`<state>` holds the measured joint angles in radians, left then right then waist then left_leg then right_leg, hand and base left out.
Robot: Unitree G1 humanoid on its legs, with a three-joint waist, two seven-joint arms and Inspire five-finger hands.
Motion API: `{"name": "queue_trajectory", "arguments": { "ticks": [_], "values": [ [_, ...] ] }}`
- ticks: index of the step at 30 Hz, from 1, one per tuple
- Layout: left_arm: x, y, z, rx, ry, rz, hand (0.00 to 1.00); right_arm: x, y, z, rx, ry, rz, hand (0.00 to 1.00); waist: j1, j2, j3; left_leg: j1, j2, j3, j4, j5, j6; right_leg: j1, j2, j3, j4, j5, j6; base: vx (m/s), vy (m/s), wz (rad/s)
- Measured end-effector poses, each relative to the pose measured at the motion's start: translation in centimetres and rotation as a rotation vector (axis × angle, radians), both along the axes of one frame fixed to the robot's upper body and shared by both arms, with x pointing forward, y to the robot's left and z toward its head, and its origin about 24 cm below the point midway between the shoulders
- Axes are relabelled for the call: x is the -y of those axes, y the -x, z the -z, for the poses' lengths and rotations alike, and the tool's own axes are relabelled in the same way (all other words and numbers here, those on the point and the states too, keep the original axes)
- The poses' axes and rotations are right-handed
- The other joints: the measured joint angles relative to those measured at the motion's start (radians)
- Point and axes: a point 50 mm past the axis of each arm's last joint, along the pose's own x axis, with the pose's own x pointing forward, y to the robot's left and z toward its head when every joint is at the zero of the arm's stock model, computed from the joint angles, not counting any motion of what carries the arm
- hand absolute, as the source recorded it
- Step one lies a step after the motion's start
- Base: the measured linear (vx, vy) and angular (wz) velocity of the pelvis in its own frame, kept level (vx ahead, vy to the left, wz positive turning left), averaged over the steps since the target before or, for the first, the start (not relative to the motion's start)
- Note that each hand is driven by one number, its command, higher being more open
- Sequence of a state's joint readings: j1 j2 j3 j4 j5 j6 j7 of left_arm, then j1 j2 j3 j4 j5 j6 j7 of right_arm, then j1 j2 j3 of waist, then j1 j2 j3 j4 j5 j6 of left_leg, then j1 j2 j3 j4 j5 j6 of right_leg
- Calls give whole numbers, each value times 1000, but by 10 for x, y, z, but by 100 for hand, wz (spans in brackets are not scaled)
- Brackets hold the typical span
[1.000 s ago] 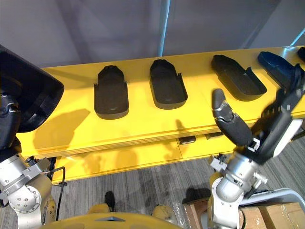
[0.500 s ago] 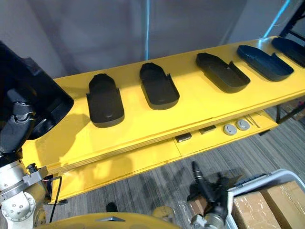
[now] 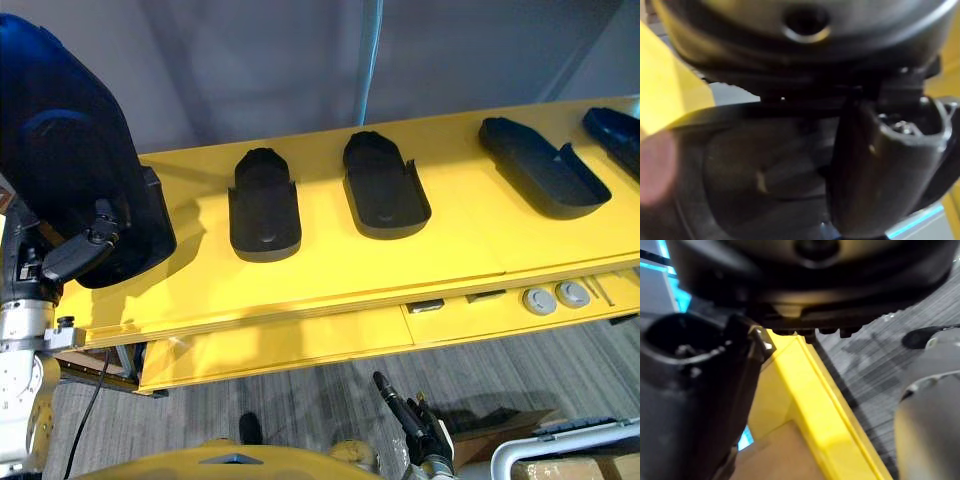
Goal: Walk over and take three plastic housings, then place them on the shelf
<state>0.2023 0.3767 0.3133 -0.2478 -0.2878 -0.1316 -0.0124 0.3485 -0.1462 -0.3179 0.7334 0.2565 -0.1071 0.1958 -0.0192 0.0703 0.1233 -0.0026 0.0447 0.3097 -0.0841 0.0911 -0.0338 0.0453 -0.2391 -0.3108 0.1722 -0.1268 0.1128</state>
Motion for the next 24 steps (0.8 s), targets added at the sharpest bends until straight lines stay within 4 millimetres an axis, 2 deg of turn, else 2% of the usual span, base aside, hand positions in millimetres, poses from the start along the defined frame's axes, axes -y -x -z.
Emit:
{"name": "queue_trajectory", "arguments": {
  "ticks": [4, 11, 17, 24],
  "values": [
    [-20, -15, 10, -137, 107, 81, 0, 6, 8, 5, -64, -24, 16, 100, -10, 19, 27, -8, -1, 5, 0, 19, 3, -30, -1, 13, 41, -15, 12, -55, 15, -4],
    [-53, -41, 25, -294, 331, 104, 0, 6, 11, 8, -106, -38, -1, 100, -6, 15, 37, -25, 2, 18, 0, 34, 2, -80, -4, 34, 90, -31, 8, -8, 0, -3],
    [-64, -49, 31, -361, 390, 106, 0, 6, 6, 8, -97, -42, -6, 100, 5, 7, 52, -27, 3, 27, 1, 37, 3, -94, -4, 45, 103, -33, 6, -16, 11, -5],
    [-69, -62, 14, -357, 371, 158, 0, 6, -4, 6, -72, -42, -14, 100, 17, -1, 83, -47, 6, 28, 0, 40, 5, -110, -3, 43, 106, -30, 9, -15, 6, 2]
  ]
}}
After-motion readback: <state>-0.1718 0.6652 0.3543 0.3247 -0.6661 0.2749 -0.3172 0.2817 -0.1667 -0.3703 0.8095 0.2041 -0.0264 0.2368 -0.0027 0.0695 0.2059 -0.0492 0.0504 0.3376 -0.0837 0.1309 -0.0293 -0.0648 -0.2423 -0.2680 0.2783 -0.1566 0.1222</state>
